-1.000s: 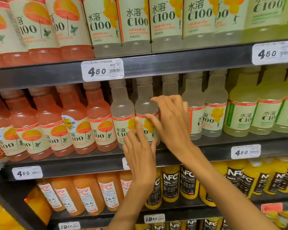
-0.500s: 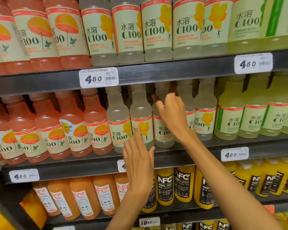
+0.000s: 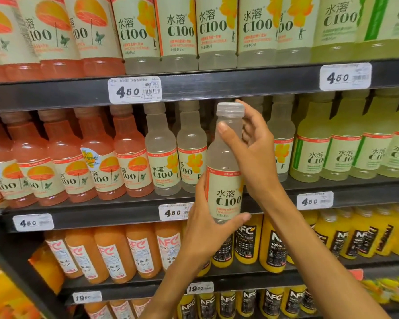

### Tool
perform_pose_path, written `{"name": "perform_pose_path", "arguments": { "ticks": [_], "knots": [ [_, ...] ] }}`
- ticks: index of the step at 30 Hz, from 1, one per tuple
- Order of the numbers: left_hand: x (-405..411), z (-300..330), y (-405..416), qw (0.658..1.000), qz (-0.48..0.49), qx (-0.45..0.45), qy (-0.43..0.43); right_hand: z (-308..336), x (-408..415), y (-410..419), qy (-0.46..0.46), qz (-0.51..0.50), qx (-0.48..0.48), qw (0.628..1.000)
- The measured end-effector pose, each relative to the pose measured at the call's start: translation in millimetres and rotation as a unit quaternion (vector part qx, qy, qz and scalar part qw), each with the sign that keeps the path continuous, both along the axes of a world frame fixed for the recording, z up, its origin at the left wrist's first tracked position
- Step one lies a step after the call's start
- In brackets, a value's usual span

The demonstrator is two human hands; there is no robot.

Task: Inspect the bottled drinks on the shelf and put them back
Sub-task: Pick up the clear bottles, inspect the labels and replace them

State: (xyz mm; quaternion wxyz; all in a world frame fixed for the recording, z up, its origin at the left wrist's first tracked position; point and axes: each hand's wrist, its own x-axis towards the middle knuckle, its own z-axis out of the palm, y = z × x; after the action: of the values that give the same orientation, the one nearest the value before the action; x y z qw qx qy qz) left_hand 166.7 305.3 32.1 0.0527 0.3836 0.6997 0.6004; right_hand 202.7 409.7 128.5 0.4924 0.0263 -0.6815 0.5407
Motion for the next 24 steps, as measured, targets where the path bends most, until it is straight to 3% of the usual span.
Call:
{"name": "perform_pose_path", "arguments": {
  "ticks": [4,7,11,13,16,19,22,24],
  "knots": [
    [10,8,-14,0.997,-0.032,0.064,-0.038,8,13,-4,-0.015,0.053,-0.032,0.998],
    [15,16,-35,0.991,-0.101,0.054,-0.076,18,17,2,-0.053,0.122,-0.057,0.989],
    [27,13,-53,0.956,-0.222,0.025,-0.19,24,12,-2,-0.109,0.34,-0.195,0.914],
    [33,11,-56,0.947,-0.226,0.024,-0.229,24,10,-7,-0.104,0.392,-0.21,0.89],
    [32,12,-61,0.96,-0.166,0.037,-0.221,23,11,-12,-0.09,0.354,-0.16,0.917],
    [28,18,-63,0.972,-0.13,0.056,-0.186,21,10,-18,-0.098,0.224,-0.122,0.962],
    [31,19,-65,0.967,-0.117,0.063,-0.217,19,7,-21,-0.127,0.211,-0.158,0.956],
    [35,19,-68,0.944,-0.154,0.079,-0.281,17,7,-18,-0.152,0.274,-0.201,0.928]
  ]
}}
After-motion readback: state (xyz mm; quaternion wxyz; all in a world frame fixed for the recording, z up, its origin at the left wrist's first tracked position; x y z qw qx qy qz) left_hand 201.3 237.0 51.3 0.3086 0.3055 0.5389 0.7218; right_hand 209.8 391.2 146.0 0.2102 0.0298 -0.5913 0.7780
